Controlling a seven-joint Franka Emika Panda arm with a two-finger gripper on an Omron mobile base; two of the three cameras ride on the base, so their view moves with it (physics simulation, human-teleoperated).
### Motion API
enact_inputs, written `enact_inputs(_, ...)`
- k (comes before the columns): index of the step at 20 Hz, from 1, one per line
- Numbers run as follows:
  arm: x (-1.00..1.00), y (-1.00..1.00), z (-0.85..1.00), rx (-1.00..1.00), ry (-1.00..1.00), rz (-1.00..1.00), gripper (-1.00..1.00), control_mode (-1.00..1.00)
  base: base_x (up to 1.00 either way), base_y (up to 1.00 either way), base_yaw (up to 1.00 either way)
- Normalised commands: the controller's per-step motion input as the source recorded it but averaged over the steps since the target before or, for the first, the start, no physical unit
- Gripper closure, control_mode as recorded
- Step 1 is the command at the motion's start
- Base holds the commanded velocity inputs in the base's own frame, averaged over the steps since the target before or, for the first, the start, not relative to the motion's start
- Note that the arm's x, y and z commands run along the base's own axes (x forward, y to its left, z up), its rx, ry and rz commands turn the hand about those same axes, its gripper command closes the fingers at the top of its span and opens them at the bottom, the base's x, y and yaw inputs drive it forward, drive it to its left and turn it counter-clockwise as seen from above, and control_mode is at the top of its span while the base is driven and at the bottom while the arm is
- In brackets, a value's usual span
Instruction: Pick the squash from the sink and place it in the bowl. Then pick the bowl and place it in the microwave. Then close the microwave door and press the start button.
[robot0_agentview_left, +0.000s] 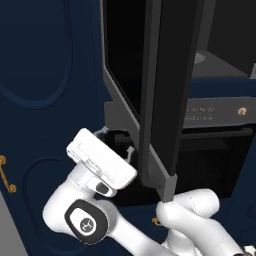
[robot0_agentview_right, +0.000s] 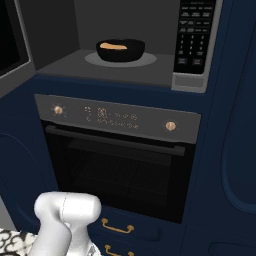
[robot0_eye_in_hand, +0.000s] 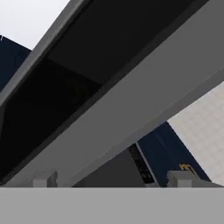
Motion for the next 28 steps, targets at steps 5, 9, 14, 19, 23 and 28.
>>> enact_inputs(5, -0.42, -0.04, 0.5, 0.04, 0.0, 0.0, -1.0, -1.0, 0.0, 0.0, 0.0)
enact_inputs(9, -0.66, -0.37, 0.41, 0.08, -0.03, 0.0, -1.0, -1.0, 0.0, 0.0, 0.0)
enact_inputs(14, -0.72, -0.57, 0.36, 0.16, -0.02, 0.03, -1.0, -1.0, 0.0, 0.0, 0.0)
enact_inputs(19, -0.77, -0.69, 0.32, 0.2, -0.01, 0.09, -1.0, -1.0, 0.0, 0.0, 0.0)
enact_inputs(23, -0.72, -0.68, 0.26, 0.22, 0.0, 0.12, -1.0, -1.0, 0.0, 0.0, 0.0)
enact_inputs(28, -0.66, -0.7, 0.25, 0.24, 0.0, 0.13, -1.0, -1.0, 0.0, 0.0, 0.0)
